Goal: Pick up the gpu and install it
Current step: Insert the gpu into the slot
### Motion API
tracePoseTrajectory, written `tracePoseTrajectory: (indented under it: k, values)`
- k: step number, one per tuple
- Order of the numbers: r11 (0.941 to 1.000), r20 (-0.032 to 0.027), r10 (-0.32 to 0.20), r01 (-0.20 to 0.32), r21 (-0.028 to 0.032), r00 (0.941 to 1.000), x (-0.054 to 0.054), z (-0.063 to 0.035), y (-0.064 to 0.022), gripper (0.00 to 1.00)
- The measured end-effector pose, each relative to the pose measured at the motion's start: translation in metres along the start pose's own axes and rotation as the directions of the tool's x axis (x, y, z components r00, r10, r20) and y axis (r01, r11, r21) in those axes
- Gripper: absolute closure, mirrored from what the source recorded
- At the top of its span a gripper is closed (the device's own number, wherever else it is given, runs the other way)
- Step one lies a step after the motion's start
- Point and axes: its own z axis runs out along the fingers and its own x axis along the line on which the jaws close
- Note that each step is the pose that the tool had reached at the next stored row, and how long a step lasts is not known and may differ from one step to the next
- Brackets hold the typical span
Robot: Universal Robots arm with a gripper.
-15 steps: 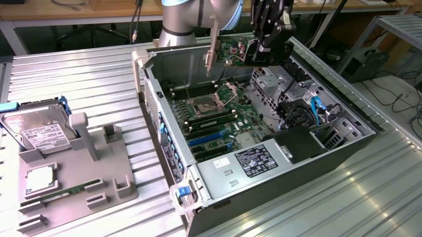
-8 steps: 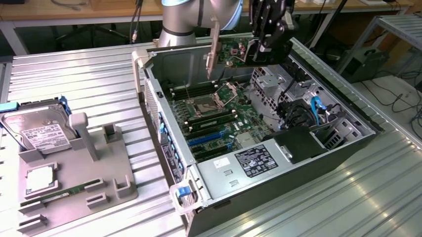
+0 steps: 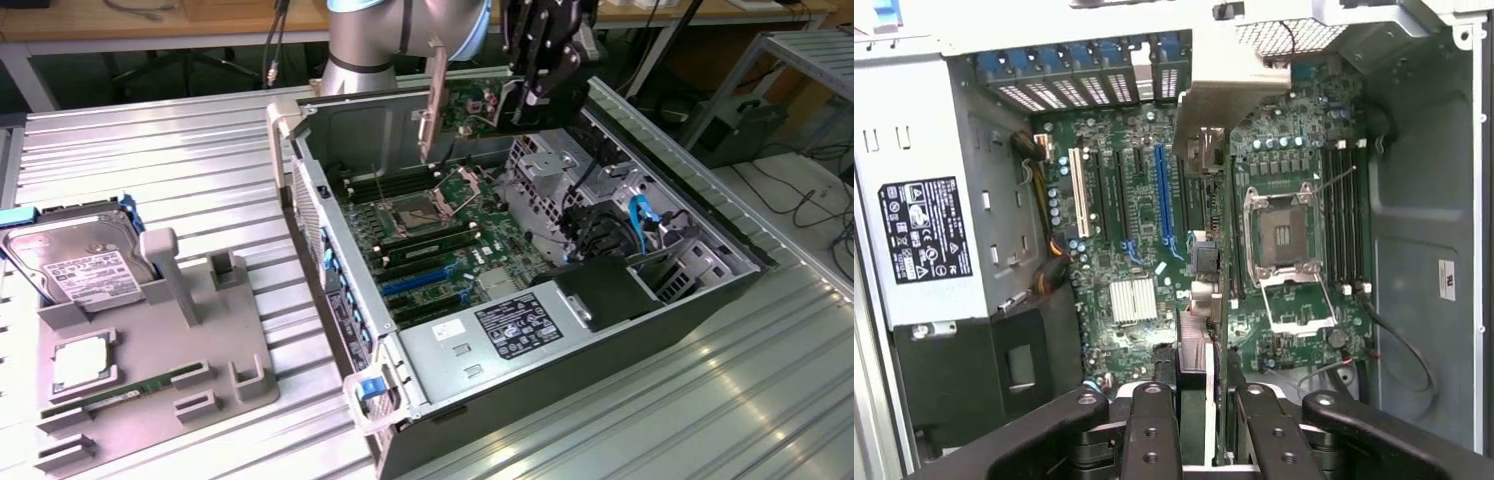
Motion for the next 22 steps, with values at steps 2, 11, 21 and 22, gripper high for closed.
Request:
tracePoseTrajectory:
  k: [2, 11, 21, 22]
  values:
    - [0.9999, 0.0006, -0.013, 0.013, -0.0001, 0.9999, 0.000, 0.0000, 0.0001, 0.73]
    - [0.9977, 0.0024, -0.067, 0.067, -0.0006, 0.9977, 0.000, 0.0016, 0.0002, 0.73]
    - [0.9970, 0.0036, -0.077, 0.077, -0.0005, 0.9970, 0.000, 0.0193, 0.0020, 0.73]
    - [0.9970, 0.0036, -0.077, 0.077, -0.0006, 0.9970, 0.000, 0.0207, 0.0021, 0.73]
